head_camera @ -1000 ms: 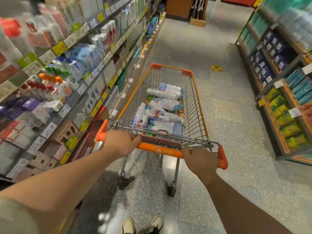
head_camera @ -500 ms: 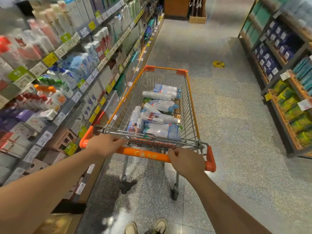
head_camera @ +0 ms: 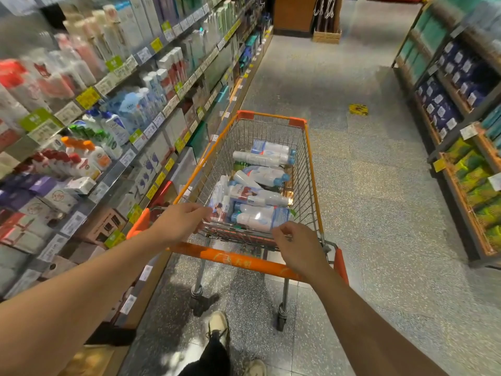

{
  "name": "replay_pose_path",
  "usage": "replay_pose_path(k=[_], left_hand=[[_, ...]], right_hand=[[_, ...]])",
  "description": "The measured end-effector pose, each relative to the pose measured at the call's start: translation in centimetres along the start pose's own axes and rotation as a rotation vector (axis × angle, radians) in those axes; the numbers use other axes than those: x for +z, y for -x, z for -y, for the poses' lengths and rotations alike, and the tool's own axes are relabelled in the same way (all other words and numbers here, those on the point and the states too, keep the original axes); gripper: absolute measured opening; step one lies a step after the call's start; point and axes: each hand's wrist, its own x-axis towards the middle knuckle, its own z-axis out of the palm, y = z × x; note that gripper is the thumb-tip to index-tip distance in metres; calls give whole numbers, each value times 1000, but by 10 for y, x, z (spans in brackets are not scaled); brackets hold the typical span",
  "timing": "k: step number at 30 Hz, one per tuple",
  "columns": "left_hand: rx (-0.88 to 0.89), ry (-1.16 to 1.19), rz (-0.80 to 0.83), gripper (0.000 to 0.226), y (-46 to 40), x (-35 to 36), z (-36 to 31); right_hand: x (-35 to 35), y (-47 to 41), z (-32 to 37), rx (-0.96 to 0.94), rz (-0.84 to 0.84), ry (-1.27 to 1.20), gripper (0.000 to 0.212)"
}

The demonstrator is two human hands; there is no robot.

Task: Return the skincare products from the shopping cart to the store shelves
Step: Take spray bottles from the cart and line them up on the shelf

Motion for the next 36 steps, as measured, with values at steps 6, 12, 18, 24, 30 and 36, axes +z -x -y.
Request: replay_pose_path(k=[6,12,18,24,30,36], left_hand=[[-91,289,132,41,-38,-5,-5],[-137,424,158,46,-94,-7,-11],[-307,628,163,49,-148,-3,-3],[-517,827,225,43,-182,17,-2],[-688,939,253,41,-215,44,0],[-786,986,225,43,-242,74,5]], right_hand=[[-6,-24,14,62,53,-88,34],[-3,-67,22,193,61,-108,35],[18,-123,24,482,-6,-440,17],[31,-153,1,813,65,-812,51],[46,-188,-32,928,103,-1021,43],[93,-242,-65,1045,149,-1147,55]])
